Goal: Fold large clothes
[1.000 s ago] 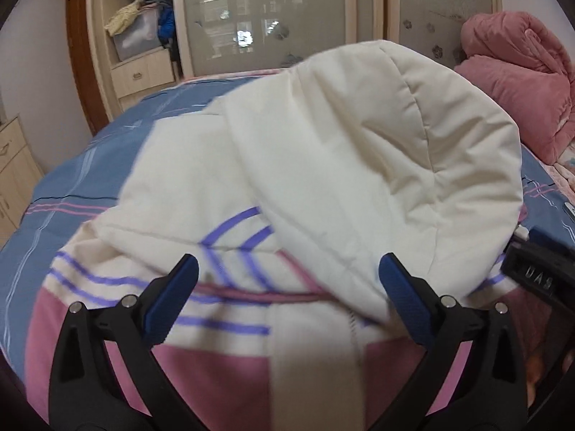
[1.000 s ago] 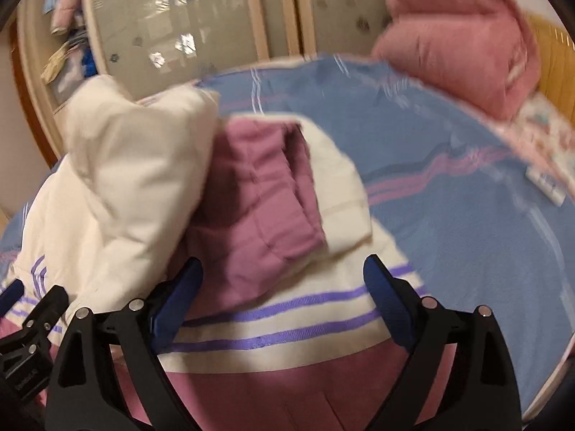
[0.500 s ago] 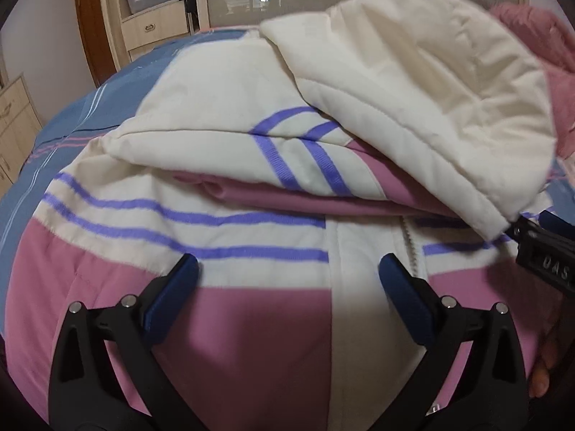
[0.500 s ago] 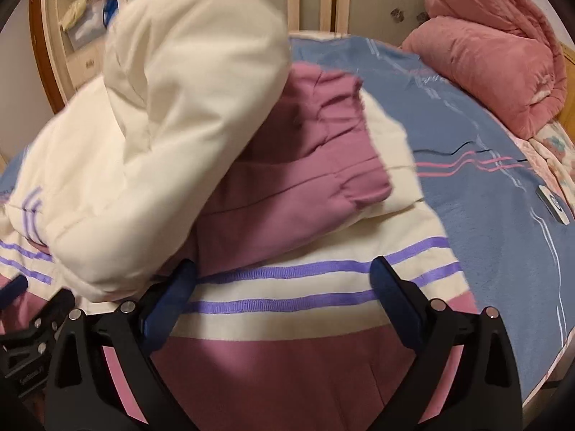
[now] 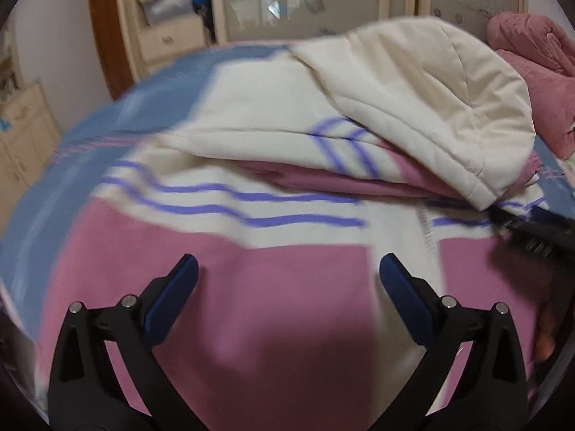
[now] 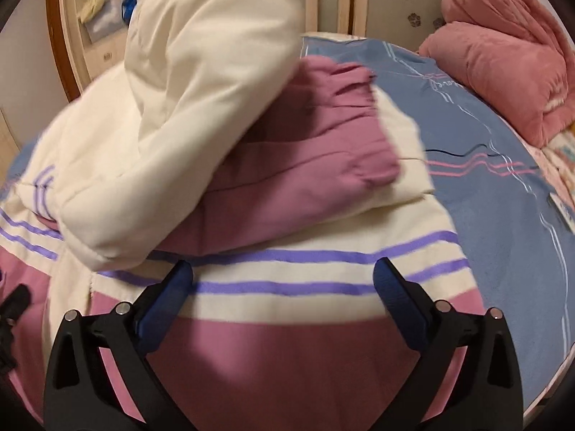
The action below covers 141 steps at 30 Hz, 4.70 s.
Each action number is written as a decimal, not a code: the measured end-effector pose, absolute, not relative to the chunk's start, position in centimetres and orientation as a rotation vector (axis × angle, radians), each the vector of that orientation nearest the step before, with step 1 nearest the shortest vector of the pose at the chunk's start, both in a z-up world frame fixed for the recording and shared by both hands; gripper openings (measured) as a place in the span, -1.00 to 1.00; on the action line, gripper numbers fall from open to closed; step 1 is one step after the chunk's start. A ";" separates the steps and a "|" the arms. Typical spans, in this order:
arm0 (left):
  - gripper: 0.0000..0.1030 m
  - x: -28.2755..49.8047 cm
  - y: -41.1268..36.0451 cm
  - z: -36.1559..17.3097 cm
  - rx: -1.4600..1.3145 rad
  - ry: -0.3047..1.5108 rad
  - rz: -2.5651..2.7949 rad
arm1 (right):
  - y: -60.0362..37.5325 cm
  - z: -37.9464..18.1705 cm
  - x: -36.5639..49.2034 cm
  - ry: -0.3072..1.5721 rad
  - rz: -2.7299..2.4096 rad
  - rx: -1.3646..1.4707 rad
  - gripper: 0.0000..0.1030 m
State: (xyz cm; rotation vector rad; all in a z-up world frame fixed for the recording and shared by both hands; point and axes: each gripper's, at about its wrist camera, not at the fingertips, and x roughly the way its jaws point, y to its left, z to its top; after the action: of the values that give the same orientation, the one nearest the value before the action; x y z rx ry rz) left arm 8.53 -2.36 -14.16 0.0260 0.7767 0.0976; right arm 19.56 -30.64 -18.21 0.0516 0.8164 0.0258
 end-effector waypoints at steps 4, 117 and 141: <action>0.96 4.1 3.1 -13.7 0.062 0.730 0.196 | -34.1 -16.7 15.9 0.707 0.025 0.104 0.96; 0.93 32.9 5.1 -15.3 -0.021 0.612 0.030 | -27.3 -7.6 33.7 0.638 0.052 0.127 0.97; 0.96 30.1 2.7 -13.6 0.006 0.603 0.005 | -19.8 -10.9 28.8 0.583 -0.074 -0.138 0.97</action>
State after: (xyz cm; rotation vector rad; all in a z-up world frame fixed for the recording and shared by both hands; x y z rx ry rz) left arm 30.09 2.69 -13.61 0.0059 0.6027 0.0046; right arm 28.81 -19.79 -10.90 -0.1379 0.5827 -0.0742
